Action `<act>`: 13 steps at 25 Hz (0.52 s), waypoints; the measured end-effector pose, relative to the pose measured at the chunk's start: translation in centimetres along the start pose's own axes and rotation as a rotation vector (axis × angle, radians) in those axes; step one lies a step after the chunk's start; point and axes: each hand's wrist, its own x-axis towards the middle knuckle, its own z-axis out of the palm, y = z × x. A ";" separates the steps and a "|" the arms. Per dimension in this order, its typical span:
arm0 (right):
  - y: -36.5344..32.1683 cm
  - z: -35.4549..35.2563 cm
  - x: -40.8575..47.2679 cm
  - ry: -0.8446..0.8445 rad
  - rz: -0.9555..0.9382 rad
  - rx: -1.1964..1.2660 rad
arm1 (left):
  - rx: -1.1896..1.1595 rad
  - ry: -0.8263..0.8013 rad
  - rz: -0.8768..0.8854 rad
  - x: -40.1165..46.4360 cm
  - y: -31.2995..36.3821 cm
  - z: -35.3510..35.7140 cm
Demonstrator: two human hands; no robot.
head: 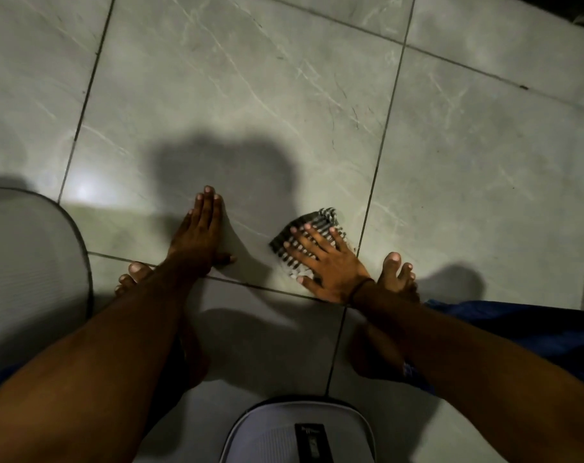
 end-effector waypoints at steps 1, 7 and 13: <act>1.3 -0.2 -0.2 0.003 0.028 0.023 | -0.006 -0.011 0.003 0.1 0.0 -0.1; 1.5 -2.9 4.6 0.040 0.430 0.243 | -0.019 -0.004 -0.003 0.4 -0.3 0.2; -2.3 -2.6 4.2 0.148 0.123 0.126 | -0.015 0.019 0.003 0.6 -0.7 0.9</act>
